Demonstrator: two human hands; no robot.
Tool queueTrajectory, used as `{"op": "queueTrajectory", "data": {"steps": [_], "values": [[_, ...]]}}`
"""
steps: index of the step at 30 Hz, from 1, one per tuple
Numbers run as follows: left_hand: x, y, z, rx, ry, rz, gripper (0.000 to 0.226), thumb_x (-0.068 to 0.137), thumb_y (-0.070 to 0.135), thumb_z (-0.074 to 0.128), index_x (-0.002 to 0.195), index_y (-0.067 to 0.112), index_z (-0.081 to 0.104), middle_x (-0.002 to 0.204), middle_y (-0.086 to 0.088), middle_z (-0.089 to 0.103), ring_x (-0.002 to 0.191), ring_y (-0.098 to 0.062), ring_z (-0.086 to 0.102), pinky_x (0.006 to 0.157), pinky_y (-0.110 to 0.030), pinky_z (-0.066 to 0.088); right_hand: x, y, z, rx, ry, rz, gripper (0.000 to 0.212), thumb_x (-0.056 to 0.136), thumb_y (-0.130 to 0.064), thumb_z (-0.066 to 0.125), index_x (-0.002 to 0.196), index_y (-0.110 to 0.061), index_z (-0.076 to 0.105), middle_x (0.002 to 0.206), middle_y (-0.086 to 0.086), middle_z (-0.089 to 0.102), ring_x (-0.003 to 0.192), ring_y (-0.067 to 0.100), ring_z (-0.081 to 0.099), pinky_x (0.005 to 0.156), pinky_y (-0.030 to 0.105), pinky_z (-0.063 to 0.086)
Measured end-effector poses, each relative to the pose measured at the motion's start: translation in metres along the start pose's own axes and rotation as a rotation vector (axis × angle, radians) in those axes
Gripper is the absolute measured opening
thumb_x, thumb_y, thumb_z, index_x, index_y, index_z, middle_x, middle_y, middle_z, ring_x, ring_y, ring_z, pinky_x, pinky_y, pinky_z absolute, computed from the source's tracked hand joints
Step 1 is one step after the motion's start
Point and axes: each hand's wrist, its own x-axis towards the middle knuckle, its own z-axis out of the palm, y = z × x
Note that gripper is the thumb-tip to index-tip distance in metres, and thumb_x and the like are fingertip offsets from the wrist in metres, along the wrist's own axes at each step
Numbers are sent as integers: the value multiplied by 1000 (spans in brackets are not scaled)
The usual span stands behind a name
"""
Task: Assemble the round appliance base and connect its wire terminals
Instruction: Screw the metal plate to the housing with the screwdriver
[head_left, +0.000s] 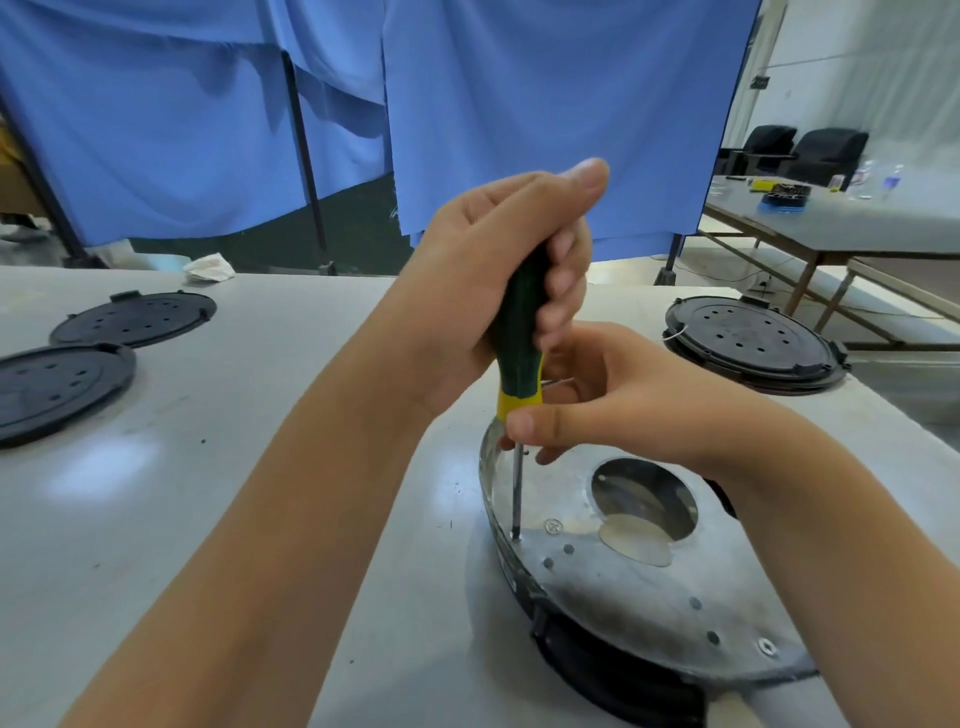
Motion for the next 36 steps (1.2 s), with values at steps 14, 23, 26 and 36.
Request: {"op": "queueTrajectory", "data": {"steps": [14, 23, 26, 36], "values": [[3, -2, 7, -71, -40, 6, 40, 95, 15, 37, 55, 13, 38, 45, 0, 37, 35, -14, 31, 38, -19, 28, 1, -1, 3, -34, 13, -15, 31, 60, -29, 84, 80, -18, 63, 71, -4, 64, 66, 11, 64, 63, 24, 53], [-4, 2, -8, -315, -526, -56, 31, 79, 15, 52, 55, 16, 33, 44, 1, 34, 35, -14, 28, 36, -22, 24, -1, -8, 14, -91, -102, -84, 27, 66, -19, 84, 63, -23, 58, 62, -5, 52, 59, 2, 51, 55, 12, 45], [-5, 2, -9, -376, -619, -55, 33, 81, 17, 54, 56, 14, 33, 46, -1, 33, 36, -15, 29, 37, -22, 24, -1, -9, 16, -88, -137, -84, 29, 68, -20, 84, 59, -33, 59, 58, -15, 53, 56, -2, 53, 53, 11, 44], [6, -15, 8, 372, 392, 64, 29, 94, 32, 57, 75, 10, 58, 60, -2, 58, 47, -12, 55, 48, -25, 50, 6, 0, 10, -111, 105, -13, 37, 70, -33, 79, 98, -16, 62, 81, -2, 71, 72, 18, 73, 59, 22, 55]]}}
